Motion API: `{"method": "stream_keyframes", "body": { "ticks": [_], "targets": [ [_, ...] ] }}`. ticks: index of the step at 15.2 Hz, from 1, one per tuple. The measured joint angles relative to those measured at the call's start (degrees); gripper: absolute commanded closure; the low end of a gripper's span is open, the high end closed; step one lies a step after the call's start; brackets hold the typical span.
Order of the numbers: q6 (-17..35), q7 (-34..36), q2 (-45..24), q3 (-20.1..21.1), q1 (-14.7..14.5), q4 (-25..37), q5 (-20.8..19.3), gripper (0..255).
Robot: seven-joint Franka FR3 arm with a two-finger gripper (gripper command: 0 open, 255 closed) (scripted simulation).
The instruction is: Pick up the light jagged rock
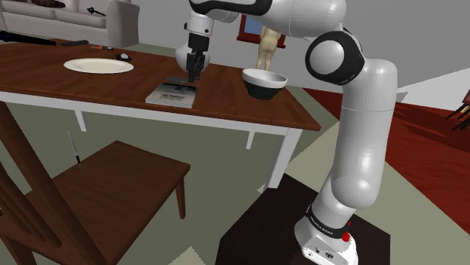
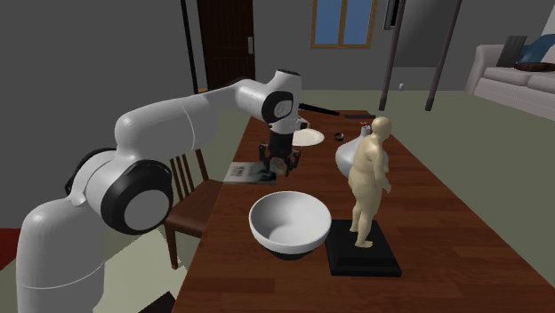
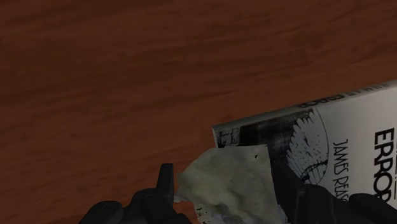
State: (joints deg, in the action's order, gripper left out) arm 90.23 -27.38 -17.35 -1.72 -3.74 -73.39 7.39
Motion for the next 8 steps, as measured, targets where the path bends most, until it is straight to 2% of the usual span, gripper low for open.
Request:
{"method": "stream_keyframes", "body": {
  "ticks": [8],
  "targets": [
    [-7.6, 0.8, -2.7, 0.0, 0.3, 10.3, 0.1, 255]
  ]
}}
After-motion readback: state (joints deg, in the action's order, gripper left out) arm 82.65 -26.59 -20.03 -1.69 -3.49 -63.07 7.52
